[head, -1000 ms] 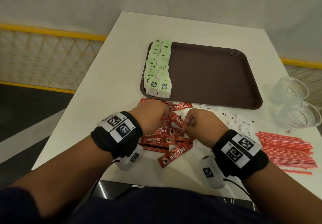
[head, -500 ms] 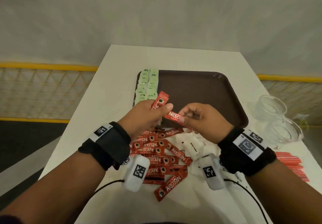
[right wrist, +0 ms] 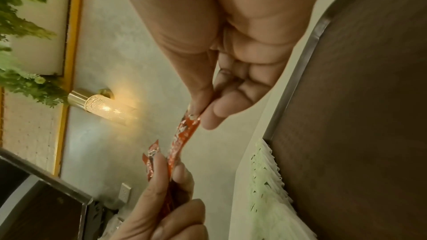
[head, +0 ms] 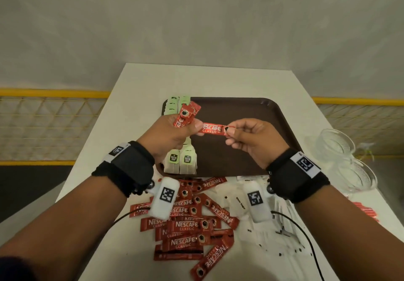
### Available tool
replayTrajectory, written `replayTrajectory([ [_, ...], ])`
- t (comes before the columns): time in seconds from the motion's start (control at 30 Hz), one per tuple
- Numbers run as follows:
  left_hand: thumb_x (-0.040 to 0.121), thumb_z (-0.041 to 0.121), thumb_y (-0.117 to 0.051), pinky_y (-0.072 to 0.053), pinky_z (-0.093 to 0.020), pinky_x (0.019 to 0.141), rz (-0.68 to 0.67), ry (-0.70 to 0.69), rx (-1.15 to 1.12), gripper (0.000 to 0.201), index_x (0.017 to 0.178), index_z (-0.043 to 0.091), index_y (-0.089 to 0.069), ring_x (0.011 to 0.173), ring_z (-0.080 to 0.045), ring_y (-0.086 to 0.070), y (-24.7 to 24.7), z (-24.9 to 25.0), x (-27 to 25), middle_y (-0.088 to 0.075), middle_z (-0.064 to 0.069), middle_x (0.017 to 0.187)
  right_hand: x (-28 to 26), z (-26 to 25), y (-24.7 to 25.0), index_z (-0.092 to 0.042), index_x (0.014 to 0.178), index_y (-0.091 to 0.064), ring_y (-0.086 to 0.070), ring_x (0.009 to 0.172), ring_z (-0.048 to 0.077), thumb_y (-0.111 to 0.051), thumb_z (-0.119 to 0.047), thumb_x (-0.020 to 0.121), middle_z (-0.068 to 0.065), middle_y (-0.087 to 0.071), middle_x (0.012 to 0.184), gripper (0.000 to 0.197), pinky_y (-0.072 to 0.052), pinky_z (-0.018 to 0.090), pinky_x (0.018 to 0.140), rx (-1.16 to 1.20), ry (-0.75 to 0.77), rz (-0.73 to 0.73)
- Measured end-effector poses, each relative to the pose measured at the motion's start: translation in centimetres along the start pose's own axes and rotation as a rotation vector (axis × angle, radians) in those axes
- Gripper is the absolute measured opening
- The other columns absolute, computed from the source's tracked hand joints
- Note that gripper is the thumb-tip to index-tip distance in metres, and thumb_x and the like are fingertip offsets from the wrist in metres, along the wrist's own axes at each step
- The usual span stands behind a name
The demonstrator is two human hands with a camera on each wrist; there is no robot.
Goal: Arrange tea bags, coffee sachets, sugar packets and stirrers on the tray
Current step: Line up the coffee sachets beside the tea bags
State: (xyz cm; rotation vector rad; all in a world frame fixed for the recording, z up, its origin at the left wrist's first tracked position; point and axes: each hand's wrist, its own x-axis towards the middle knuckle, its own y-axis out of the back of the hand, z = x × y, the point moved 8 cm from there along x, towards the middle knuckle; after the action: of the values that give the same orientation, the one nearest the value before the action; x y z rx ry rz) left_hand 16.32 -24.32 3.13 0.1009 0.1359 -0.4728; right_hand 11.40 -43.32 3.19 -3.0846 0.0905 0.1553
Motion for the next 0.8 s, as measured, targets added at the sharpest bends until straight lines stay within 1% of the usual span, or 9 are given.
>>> replayTrajectory([
  [0.03,0.082,0.043,-0.072,-0.03,-0.02,0.048,-0.017,0.016,-0.028,0.025,0.084,0.017,-0.076,0.052,-0.009,-0.03,0.2,-0.1,0.6,-0.061,-0.01,0.087,0.7,-0.1,-0.1,-0.008,0.092,-0.07,-0.067,0.066,0.013,-0.064,-0.004,0.088,0.009,-0.07,0.072,0.008,-0.055,0.018,0.062,0.008,-0.005,-0.005],
  [0.07,0.082,0.042,-0.072,-0.029,-0.021,0.048,-0.024,0.03,-0.042,0.027,0.087,0.016,-0.075,0.053,-0.011,-0.027,0.5,-0.1,1.3,-0.062,-0.012,0.089,1.5,-0.2,-0.2,-0.007,0.093,-0.069,-0.066,0.064,0.012,-0.063,-0.004,0.089,0.008,-0.069,0.071,0.008,-0.054,0.017,0.061,0.012,-0.015,-0.004],
  [0.17,0.091,0.036,-0.067,-0.032,-0.019,0.046,0.021,0.087,0.003,0.023,0.095,0.013,-0.068,0.047,-0.008,-0.028,1.8,0.0,3.7,-0.07,-0.008,0.093,4.6,-0.1,0.1,-0.007,0.092,-0.066,-0.065,0.06,0.009,-0.061,-0.003,0.09,0.007,-0.067,0.073,0.007,-0.052,0.017,0.057,-0.002,-0.071,0.023],
  [0.3,0.094,0.044,-0.061,-0.033,-0.02,0.048,0.102,0.201,0.02,0.033,0.107,0.014,-0.06,0.048,-0.007,-0.031,4.6,-0.4,7.3,-0.06,0.0,0.084,10.3,1.6,2.3,-0.01,0.091,-0.062,-0.062,0.054,0.008,-0.059,-0.007,0.093,0.008,-0.062,0.077,0.006,-0.049,0.016,0.05,0.035,-0.212,0.119],
  [0.4,0.098,0.039,-0.051,-0.03,-0.022,0.047,0.146,0.265,-0.038,0.024,0.104,0.015,-0.055,0.048,-0.008,-0.033,6.5,-0.8,9.4,-0.056,-0.001,0.079,14.5,3.8,3.7,-0.012,0.092,-0.061,-0.062,0.056,0.011,-0.058,-0.008,0.095,0.006,-0.062,0.077,0.005,-0.048,0.018,0.047,-0.039,-0.347,0.196],
  [0.53,0.095,0.024,-0.042,-0.031,-0.025,0.047,0.221,0.293,-0.18,0.017,0.096,0.011,-0.052,0.047,-0.014,-0.035,9.0,-2.1,11.1,-0.055,-0.005,0.071,19.0,5.7,3.6,-0.011,0.097,-0.064,-0.058,0.056,0.01,-0.06,-0.012,0.094,0.004,-0.063,0.077,0.006,-0.042,0.019,0.044,-0.315,-0.445,0.203],
  [0.63,0.096,0.018,-0.04,-0.035,-0.028,0.05,0.228,0.28,-0.158,0.015,0.099,0.01,-0.052,0.048,-0.015,-0.038,10.0,-3.0,11.8,-0.056,-0.005,0.071,20.9,6.5,3.1,-0.007,0.102,-0.066,-0.056,0.064,0.012,-0.063,-0.018,0.093,0.005,-0.064,0.083,0.014,-0.041,0.02,0.05,-0.483,-0.54,0.212],
  [0.7,0.097,0.016,-0.039,-0.037,-0.029,0.053,0.227,0.281,-0.13,0.016,0.1,0.009,-0.053,0.052,-0.015,-0.041,10.4,-3.6,12.0,-0.057,-0.006,0.074,22.0,6.5,2.8,-0.007,0.099,-0.067,-0.056,0.068,0.014,-0.066,-0.025,0.091,0.006,-0.066,0.085,0.02,-0.043,0.023,0.056,-0.594,-0.579,0.21],
  [0.8,0.098,0.016,-0.039,-0.041,-0.028,0.053,0.222,0.278,-0.117,0.016,0.102,0.009,-0.053,0.055,-0.016,-0.045,10.6,-4.3,12.1,-0.059,-0.007,0.079,23.2,6.5,2.6,-0.007,0.096,-0.068,-0.059,0.072,0.018,-0.068,-0.036,0.088,0.006,-0.067,0.084,0.031,-0.047,0.026,0.071,-0.78,-0.571,0.193],
])
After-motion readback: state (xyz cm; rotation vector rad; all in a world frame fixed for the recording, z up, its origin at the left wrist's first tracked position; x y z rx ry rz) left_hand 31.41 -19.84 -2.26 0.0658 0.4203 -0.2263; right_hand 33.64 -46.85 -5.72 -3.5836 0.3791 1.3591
